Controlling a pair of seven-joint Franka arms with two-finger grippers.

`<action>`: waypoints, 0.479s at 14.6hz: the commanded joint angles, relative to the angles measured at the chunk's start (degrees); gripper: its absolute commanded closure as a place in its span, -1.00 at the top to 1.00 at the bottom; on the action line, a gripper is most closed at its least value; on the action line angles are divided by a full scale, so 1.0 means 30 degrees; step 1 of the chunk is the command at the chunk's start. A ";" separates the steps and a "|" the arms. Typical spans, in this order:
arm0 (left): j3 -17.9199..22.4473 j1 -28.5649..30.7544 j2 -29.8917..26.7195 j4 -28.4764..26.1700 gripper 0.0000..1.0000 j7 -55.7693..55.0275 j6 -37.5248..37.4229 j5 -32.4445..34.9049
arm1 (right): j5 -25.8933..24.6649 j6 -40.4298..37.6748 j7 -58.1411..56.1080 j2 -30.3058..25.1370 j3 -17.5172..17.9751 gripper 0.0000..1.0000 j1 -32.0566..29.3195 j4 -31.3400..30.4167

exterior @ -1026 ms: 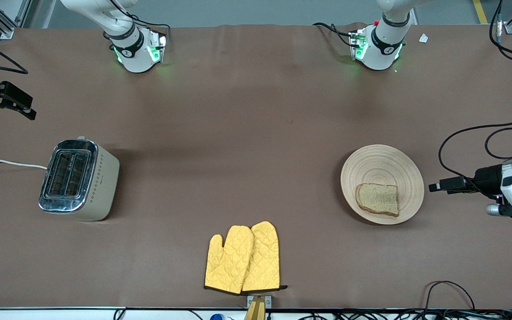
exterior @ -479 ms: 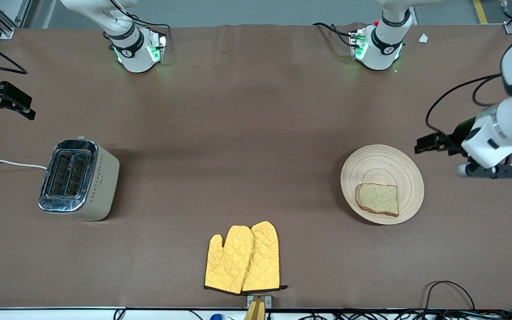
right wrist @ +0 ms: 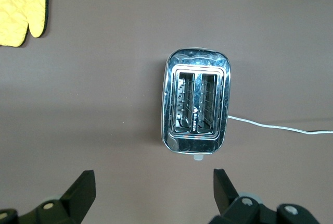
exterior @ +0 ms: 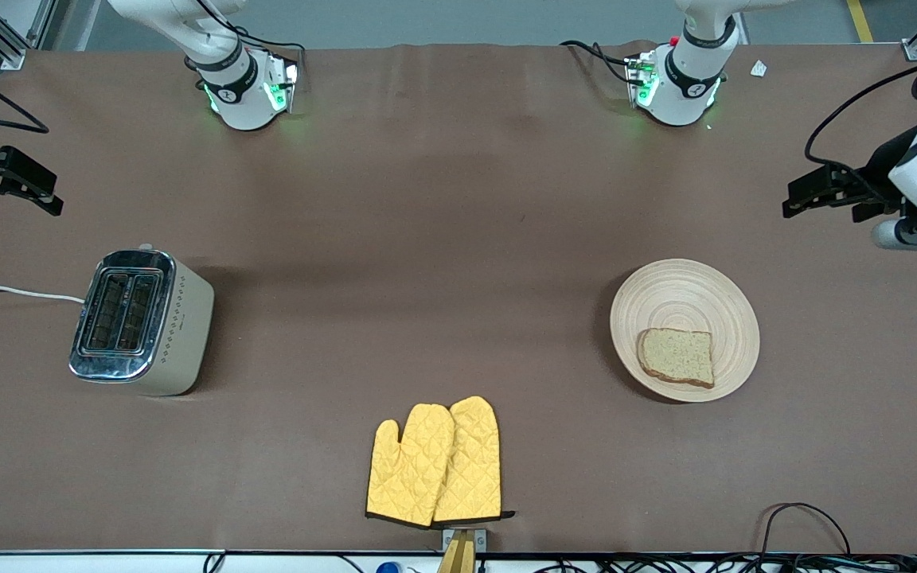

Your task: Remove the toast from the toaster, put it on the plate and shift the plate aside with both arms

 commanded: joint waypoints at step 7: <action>0.0119 -0.1335 -0.3434 -0.4062 1.00 -0.0783 0.2003 0.1269 | 0.0914 0.0063 0.0057 -0.0105 0.0193 1.00 -0.2449 -0.0427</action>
